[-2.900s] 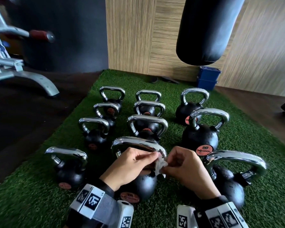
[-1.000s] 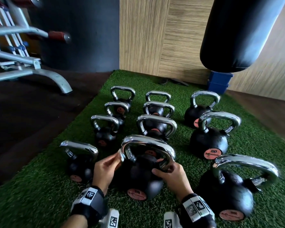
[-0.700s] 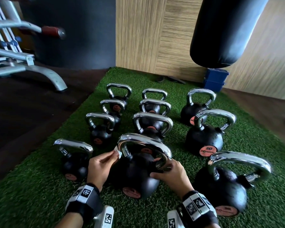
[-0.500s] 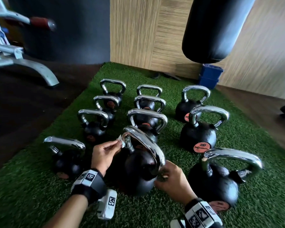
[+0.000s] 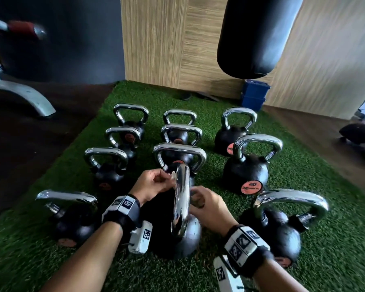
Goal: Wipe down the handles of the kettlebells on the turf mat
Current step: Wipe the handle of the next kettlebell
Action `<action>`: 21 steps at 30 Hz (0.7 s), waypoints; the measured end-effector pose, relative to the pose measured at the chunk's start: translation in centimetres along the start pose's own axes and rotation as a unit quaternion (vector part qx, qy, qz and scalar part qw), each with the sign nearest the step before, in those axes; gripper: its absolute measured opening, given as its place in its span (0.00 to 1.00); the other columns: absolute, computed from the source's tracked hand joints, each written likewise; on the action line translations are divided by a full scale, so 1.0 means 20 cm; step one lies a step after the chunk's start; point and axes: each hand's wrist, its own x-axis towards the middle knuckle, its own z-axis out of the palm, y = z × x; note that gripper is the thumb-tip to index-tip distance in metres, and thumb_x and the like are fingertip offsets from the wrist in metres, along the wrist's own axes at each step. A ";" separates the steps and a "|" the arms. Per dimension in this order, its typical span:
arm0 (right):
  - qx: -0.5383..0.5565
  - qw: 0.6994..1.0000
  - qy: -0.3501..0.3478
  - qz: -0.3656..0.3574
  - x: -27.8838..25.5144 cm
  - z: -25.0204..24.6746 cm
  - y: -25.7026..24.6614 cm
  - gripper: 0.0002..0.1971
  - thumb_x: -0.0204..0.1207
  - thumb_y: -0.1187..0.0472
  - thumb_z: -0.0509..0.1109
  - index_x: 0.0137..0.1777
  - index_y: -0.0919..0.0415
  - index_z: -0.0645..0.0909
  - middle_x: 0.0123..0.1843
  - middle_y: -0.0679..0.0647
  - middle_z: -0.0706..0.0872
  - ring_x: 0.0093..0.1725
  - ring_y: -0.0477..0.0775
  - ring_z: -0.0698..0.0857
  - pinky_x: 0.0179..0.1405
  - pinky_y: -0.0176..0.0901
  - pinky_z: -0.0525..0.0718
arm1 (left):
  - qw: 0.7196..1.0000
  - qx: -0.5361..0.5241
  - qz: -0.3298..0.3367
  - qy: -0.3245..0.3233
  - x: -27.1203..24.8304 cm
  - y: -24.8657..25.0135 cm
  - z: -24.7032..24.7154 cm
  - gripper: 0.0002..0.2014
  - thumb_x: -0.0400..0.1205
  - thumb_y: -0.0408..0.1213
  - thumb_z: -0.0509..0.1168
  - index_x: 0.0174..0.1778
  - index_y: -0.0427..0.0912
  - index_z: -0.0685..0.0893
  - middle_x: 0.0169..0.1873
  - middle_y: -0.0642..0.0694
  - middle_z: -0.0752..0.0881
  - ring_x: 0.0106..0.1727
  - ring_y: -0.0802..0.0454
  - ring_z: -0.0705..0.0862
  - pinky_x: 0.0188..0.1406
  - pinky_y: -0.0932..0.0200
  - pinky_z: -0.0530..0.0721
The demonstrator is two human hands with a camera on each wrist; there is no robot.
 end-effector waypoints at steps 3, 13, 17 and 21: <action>-0.003 0.994 -0.093 0.050 0.08 0.13 0.03 0.37 0.76 0.50 0.74 0.82 0.59 0.66 0.77 0.55 0.77 0.75 0.55 0.77 0.76 0.52 0.75 | 0.997 0.065 0.041 0.019 -0.04 -0.01 0.02 0.12 0.72 0.24 0.81 0.38 0.43 0.85 0.32 0.59 0.92 0.37 0.70 0.88 0.44 0.76 0.82; 0.082 0.985 -0.112 0.106 0.06 0.20 0.06 0.34 0.78 0.44 0.70 0.81 0.55 0.68 0.78 0.54 0.76 0.76 0.54 0.76 0.78 0.56 0.74 | 0.981 0.167 0.091 0.031 -0.07 0.11 0.04 0.12 0.81 0.30 0.76 0.59 0.34 0.92 0.53 0.39 0.94 0.51 0.54 0.92 0.54 0.60 0.90; 0.093 0.985 -0.103 0.101 0.05 0.20 0.06 0.35 0.78 0.44 0.70 0.82 0.56 0.67 0.78 0.54 0.74 0.76 0.54 0.75 0.78 0.57 0.74 | 0.992 0.084 0.087 0.037 -0.07 0.14 0.05 0.12 0.81 0.27 0.74 0.58 0.44 0.93 0.53 0.45 0.94 0.55 0.55 0.92 0.53 0.61 0.91; 0.091 0.985 -0.100 0.104 0.04 0.19 0.06 0.35 0.78 0.44 0.70 0.83 0.54 0.66 0.80 0.53 0.73 0.78 0.53 0.73 0.79 0.55 0.72 | 0.981 0.172 0.095 -0.009 -0.07 0.19 0.02 0.13 0.83 0.30 0.73 0.63 0.39 0.91 0.55 0.45 0.94 0.57 0.55 0.92 0.60 0.58 0.90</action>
